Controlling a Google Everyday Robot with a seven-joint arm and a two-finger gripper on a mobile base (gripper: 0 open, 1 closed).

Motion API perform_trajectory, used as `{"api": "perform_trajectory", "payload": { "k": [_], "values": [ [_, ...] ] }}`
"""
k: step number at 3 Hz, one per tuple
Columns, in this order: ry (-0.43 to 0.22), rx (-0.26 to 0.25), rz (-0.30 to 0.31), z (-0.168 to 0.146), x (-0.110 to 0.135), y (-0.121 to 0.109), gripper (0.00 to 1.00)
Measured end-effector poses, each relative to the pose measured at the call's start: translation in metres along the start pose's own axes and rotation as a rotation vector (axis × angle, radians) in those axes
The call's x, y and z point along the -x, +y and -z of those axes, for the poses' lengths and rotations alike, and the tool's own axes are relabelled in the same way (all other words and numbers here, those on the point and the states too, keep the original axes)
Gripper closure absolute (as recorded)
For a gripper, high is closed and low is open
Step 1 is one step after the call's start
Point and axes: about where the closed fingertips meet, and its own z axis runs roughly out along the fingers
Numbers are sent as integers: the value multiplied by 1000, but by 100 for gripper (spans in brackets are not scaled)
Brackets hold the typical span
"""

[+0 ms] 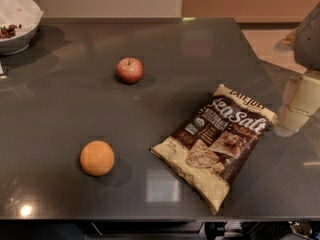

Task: Pick brown chip bag

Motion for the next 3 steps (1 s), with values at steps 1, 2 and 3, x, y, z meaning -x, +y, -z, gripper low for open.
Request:
{"api": "perform_trajectory", "payload": {
  "k": [1,2,3],
  "values": [
    [0,0,0,0,0,0,0],
    [-4,-2,11,1,2,-1,0],
    [-28,12,76,-10,10,-1,0]
  ]
}}
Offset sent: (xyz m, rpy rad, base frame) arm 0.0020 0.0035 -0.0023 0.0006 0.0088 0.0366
